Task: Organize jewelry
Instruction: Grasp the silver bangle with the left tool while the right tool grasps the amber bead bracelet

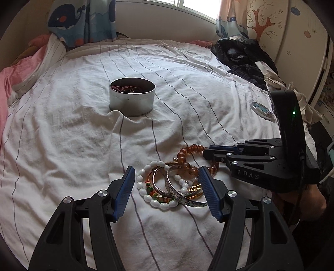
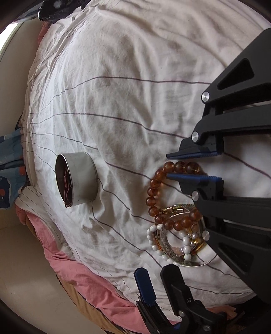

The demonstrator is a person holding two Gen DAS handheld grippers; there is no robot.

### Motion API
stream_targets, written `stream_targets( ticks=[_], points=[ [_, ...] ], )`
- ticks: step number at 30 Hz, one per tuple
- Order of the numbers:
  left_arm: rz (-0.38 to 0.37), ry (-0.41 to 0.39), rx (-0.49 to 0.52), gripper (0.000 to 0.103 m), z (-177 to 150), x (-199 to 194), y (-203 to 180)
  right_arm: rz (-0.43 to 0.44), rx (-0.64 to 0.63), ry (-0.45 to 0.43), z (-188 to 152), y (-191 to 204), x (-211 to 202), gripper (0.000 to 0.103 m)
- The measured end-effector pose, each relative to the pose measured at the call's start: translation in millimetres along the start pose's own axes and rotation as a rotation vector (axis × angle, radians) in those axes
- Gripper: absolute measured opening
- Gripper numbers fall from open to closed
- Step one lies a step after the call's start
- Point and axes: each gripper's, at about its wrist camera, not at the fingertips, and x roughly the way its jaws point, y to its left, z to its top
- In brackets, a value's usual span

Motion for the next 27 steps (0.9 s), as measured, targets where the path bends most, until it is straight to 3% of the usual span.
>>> stream_targets(
  ticks=[5, 8, 9, 10, 12, 15, 20, 27],
  points=[
    [0.011, 0.038, 0.047, 0.061, -4, 13, -13, 0.017, 0.012, -0.026, -7, -4, -4, 0.013],
    [0.019, 0.056, 0.020, 0.057, -6, 19, -9, 0.029, 0.042, -0.039, -6, -8, -3, 0.013],
    [0.017, 0.063, 0.013, 0.044, -6, 21, -7, 0.030, 0.043, -0.035, -6, -8, -1, 0.014],
    [0.033, 0.072, 0.015, 0.038, -6, 23, -6, 0.027, 0.039, -0.030, -5, -7, 1, 0.014],
    [0.046, 0.084, 0.009, 0.017, -7, 24, -3, 0.019, 0.029, -0.024, -5, -5, 3, 0.014],
    [0.020, 0.070, -0.051, 0.008, -6, 18, 11, 0.026, 0.034, -0.024, -6, -6, 4, 0.014],
    [-0.001, 0.001, -0.188, 0.007, -3, 6, 37, 0.049, 0.051, -0.030, -8, -9, 3, 0.014],
    [0.109, -0.001, -0.279, 0.007, -5, 9, 61, 0.031, 0.003, -0.027, -8, 0, 4, 0.020]
  ],
)
